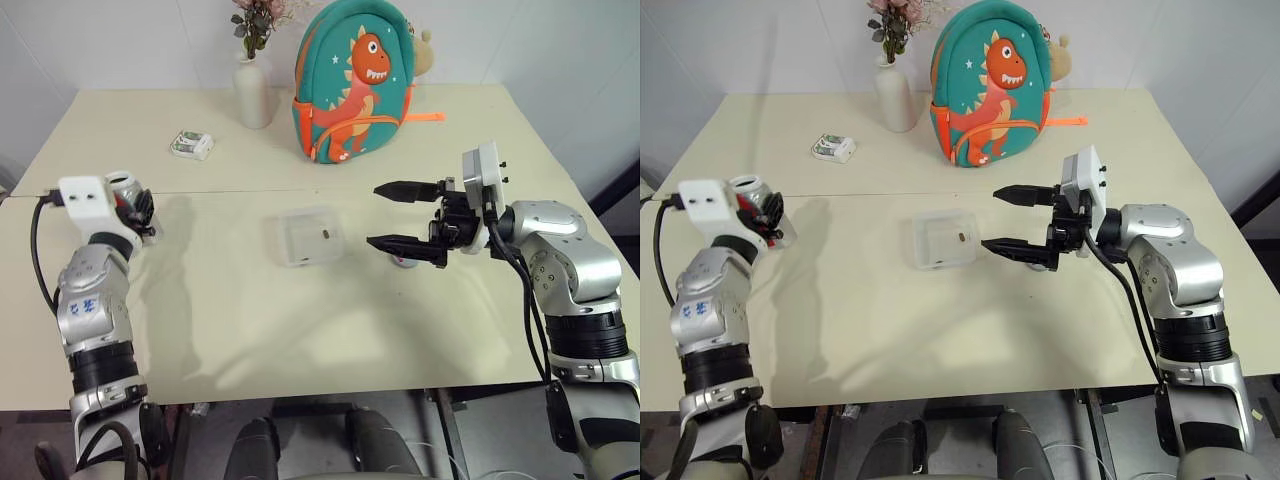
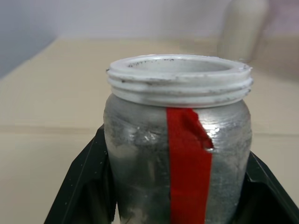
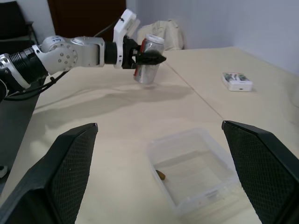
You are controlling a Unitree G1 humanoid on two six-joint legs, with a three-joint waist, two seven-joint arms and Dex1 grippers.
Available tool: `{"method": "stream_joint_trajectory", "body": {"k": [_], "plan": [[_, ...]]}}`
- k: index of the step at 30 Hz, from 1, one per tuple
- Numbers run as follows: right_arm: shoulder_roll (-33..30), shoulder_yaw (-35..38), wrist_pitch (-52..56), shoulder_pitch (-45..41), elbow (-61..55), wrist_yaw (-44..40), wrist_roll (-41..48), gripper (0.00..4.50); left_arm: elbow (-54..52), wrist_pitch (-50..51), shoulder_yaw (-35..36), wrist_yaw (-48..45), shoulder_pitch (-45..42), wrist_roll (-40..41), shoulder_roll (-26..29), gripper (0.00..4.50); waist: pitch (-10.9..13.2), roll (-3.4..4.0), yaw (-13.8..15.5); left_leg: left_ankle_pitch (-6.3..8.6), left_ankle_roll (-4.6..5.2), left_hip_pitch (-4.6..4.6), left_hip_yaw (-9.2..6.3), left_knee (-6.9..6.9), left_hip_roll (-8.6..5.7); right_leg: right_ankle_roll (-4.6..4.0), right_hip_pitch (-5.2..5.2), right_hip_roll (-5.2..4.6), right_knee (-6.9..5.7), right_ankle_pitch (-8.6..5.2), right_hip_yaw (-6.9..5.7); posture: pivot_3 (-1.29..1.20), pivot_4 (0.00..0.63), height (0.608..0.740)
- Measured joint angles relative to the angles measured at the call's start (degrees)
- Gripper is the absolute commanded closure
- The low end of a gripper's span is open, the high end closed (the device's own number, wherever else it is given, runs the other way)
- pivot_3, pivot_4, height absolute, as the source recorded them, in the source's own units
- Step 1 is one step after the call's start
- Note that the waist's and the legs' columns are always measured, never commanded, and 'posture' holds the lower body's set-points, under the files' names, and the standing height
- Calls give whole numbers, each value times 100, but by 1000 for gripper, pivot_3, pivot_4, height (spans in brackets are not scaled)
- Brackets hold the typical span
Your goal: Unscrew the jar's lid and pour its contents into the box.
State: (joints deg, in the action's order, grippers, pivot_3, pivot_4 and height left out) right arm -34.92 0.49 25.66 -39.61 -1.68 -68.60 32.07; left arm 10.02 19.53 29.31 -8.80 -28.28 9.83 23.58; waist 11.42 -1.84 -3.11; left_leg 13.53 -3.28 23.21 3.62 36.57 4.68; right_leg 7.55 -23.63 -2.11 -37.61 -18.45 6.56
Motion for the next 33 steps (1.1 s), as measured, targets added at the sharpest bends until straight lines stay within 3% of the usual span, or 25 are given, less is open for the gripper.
{"method": "stream_joint_trajectory", "body": {"k": [8, 15, 16, 24, 33], "plan": [[65, -31, 64, -5, -13, 4, 5, 17, 540, -1309, 44, -196, 449, 225, -101, 2252, -2, -6, 0, 4, -5, 2, 0, -5, 0, -1, 2, 0, 15, 0, 0, 0, 150, 740], [87, -33, 72, -6, -13, -2, 7, 0, 810, -1861, 33, -402, 766, 357, -50, 144, -3, -8, -25, 5, -7, 0, 1, -23, 1, -4, -1, 0, 21, -1, -1, 0, 150, 740], [96, -36, 69, -11, -12, -18, 6, 0, 838, -1898, 25, -415, 813, 357, -16, 35, -3, -8, -26, 5, -7, 0, 1, -24, 1, -4, -1, 0, 22, -1, -1, 0, 150, 740], [157, -51, -151, -59, 57, -167, -34, 0, 299, -1885, -141, -532, 1273, 358, 43, 35, -3, -9, -23, 6, -7, -1, 1, -31, 1, -4, -1, -1, 30, -1, -1, 0, 150, 740], [153, -75, -447, -53, 177, -395, -148, 0, -1711, -1132, 44, -727, 2895, 581, 302, 35, -4, -12, -56, 16, -14, -1, 6, -48, 7, -11, -2, -2, 54, -5, -1, 0, 150, 740]]}}
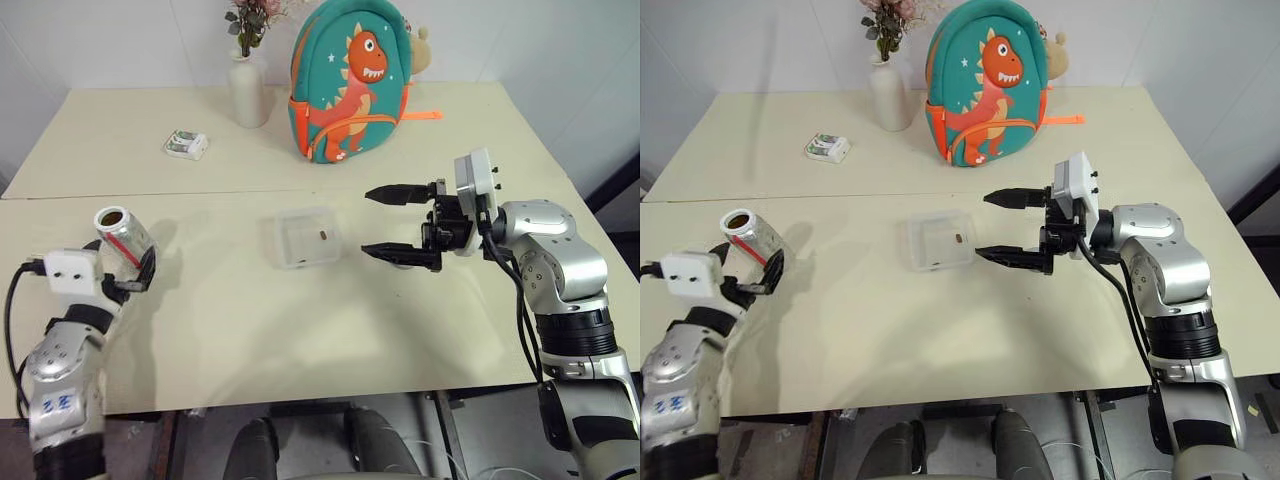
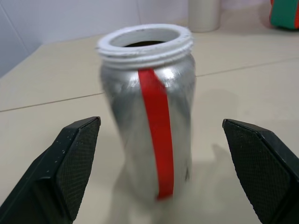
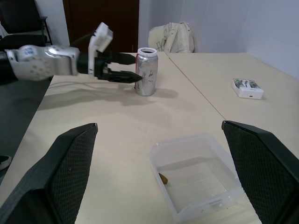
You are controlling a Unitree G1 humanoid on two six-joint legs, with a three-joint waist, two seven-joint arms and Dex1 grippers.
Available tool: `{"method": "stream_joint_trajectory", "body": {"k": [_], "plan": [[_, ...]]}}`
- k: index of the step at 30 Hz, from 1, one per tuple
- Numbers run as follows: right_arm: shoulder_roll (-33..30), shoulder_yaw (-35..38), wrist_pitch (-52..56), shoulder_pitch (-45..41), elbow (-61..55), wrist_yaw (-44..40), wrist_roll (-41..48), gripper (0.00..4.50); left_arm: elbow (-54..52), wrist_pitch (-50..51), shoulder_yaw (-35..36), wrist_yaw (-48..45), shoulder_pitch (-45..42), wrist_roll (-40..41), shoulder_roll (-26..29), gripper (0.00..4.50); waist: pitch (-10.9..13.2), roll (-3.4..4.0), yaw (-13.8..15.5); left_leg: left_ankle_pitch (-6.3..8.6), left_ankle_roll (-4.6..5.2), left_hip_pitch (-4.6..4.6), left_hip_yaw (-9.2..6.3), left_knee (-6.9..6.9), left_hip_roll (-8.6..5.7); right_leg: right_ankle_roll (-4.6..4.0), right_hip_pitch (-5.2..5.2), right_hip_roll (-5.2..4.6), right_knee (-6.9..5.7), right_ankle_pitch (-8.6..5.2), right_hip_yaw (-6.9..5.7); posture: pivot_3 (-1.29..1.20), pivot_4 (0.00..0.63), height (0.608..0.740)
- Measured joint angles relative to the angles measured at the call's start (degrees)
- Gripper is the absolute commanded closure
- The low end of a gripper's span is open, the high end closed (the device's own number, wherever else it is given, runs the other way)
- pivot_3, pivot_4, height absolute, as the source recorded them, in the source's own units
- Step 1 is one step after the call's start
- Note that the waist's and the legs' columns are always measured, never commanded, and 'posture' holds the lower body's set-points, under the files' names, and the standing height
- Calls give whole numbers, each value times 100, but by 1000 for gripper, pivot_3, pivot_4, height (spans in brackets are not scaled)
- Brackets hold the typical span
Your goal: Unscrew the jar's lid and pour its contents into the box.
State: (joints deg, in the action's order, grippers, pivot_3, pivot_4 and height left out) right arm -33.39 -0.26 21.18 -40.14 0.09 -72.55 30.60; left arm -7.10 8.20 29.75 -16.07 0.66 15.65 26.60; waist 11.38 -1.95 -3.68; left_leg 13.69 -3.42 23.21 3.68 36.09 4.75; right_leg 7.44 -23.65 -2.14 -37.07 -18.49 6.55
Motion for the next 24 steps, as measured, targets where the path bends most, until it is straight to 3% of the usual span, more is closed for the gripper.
{"method": "stream_joint_trajectory", "body": {"k": [5, 9, 12, 16, 18, 24], "plan": [[-23, 7, -187, 6, 94, -74, -52, 0, -807, 73, 159, -598, 1152, 42, 368, 35, 0, -2, -31, 12, 1, 0, 7, -6, 0, -12, 0, -9, 16, -7, -6, 0, 150, 740], [-24, 9, -820, -14, 358, -103, -382, 0, -1270, -192, 173, -1507, 1375, 260, 913, 35, 3, -11, -22, 13, 2, 1, 7, -6, -2, -73, 2, -18, 23, -35, -17, 0, 150, 740], [-25, 16, -1151, -101, 604, -46, -582, 0, -1353, -533, 50, -2320, 1071, 447, 1506, 35, 3, -10, -41, 13, 3, 0, 18, -7, -5, -110, 4, -24, 31, -46, -12, 0, 150, 740], [-180, 19, -1563, -105, 813, -141, -802, 0, -1161, -619, -332, -3097, 527, 718, 1903, 35, 3, -11, -104, 17, 11, 1, 20, -12, -4, -78, 6, -22, 40, -29, -13, 0, 150, 740], [-363, 45, -1695, -36, 892, -216, -876, 0, -914, -641, -554, -3442, 252, 772, 2017, 35, 3, -10, -111, 21, 15, 0, 20, -16, -3, -31, 4, -19, 40, -6, -15, 0, 150, 740], [-778, 92, -1683, 349, 896, -299, -894, 0, -20, -884, -919, -3946, -485, 678, 2190, 35, 4, -10, -153, 25, 16, 0, 20, -23, 8, -21, -4, -6, 39, -12, -11, 0, 150, 740]]}}
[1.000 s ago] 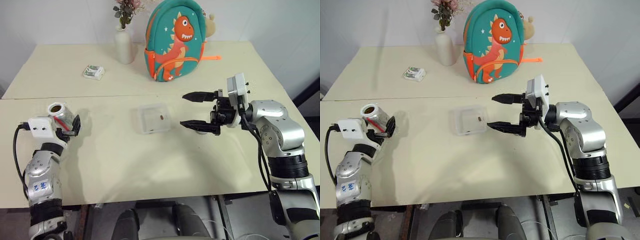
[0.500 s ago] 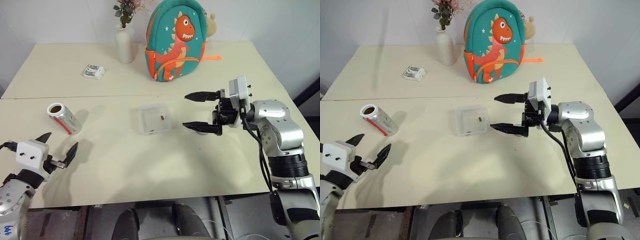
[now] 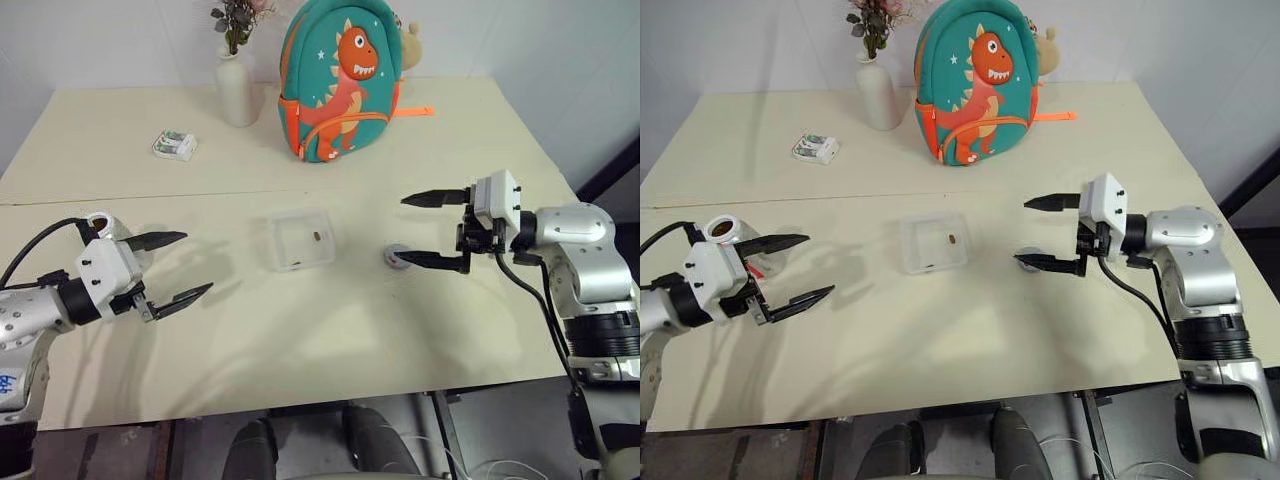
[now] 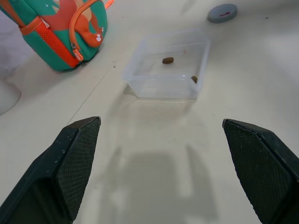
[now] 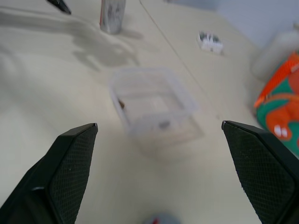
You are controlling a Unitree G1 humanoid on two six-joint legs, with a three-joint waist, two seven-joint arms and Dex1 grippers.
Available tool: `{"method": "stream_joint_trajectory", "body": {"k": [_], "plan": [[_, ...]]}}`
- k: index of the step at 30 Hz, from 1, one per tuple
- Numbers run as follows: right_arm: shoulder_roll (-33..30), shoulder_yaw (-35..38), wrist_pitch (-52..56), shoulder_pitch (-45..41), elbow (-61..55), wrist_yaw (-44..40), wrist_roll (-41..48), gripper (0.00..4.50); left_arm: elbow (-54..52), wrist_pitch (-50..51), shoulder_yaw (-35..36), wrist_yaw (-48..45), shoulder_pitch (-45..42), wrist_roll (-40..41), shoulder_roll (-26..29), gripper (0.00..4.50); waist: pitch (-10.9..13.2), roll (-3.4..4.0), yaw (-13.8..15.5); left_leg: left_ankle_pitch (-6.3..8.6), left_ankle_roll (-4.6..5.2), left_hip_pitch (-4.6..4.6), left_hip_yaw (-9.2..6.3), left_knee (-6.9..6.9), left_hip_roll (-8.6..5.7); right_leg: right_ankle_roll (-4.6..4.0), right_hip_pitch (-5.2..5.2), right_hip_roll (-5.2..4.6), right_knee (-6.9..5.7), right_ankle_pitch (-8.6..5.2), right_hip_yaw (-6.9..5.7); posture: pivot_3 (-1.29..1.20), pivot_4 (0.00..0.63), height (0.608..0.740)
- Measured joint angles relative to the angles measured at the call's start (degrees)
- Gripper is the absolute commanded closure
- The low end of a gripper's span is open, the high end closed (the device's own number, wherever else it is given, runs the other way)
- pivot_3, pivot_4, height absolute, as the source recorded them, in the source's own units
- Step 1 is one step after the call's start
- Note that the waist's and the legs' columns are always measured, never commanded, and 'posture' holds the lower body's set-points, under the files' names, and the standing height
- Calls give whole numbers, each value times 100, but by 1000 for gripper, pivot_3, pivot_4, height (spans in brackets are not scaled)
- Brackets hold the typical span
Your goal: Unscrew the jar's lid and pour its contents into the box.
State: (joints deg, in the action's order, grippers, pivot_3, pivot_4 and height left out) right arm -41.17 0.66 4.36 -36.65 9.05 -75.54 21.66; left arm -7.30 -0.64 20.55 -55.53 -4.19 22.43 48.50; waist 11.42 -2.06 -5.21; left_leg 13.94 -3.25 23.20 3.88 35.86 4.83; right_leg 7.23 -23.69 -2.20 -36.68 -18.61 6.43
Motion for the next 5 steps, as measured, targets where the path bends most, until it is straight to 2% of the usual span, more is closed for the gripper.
{"method": "stream_joint_trajectory", "body": {"k": [5], "plan": [[-59, 59, 213, 257, -340, 52, 120, 0, 151, -96, -141, -1, -98, -94, -46, 35, 0, 0, 11, 1, -1, 1, 1, 8, 1, 2, 1, -1, -6, -1, 2, 0, 150, 740]]}}
